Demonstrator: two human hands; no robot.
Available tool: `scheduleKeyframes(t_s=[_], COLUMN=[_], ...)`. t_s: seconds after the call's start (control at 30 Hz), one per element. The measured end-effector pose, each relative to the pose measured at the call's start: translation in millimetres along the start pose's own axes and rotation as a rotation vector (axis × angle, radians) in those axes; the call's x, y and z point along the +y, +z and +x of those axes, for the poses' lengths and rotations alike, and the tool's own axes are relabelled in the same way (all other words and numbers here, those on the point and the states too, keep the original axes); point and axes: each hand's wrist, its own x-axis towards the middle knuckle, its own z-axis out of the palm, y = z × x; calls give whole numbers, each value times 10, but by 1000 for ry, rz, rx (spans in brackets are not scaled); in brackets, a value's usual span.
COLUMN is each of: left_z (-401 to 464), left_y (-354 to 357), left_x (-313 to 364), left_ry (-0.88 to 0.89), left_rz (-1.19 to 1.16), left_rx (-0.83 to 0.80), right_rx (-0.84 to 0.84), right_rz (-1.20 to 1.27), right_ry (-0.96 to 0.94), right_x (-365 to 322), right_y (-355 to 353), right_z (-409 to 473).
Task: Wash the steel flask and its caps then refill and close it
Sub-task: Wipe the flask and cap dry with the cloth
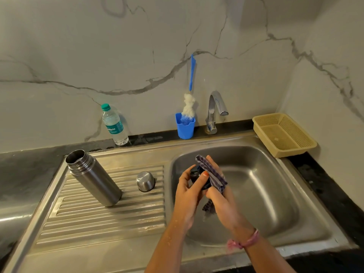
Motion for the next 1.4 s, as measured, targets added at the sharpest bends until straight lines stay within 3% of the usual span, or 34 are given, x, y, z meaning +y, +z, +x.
scheduleKeyframes(t_s=[0.27,0.4,0.53,0.63,0.73,0.83,0.9,1.03,1.1,1.2,1.3,1.33,1.4], left_z=[11,25,65,89,80,54,65,85,90,97,93,96,93], left_y=[-98,-116,-110,-136,-128,-110,-103,-87,-94,-111,-80,-66,-35], left_x=[15,53,90,62,31,-14,-48,-36,-16,-34,-103,-127,-152], left_ry=[57,89,127,133,140,118,115,144,157,133,90,80,82], left_rz=[241,306,481,485,442,465,527,576,546,418,374,390,429], left_rx=[-98,-111,-79,-53,-39,-51,-63,-56,-34,-16,-21,-27,-35], right_rx=[79,-71,-145,-221,-234,-231,-213,-216,-254,-237,-170,-151,-117], right_rz=[177,-115,-629,-705,-576,-252,-214,-725,-869,-647,-142,-76,-209], right_ry=[147,83,-252,-411,-452,-307,-236,-417,-524,-542,-304,-242,-218], right_x=[-178,-235,-130,-62,66,104,60,9,39,147,209,180,103], right_y=[-194,-300,-330,-359,-436,-473,-480,-467,-457,-474,-460,-446,-449], right_z=[126,197,162,114,51,34,102,188,160,29,-55,-40,51])
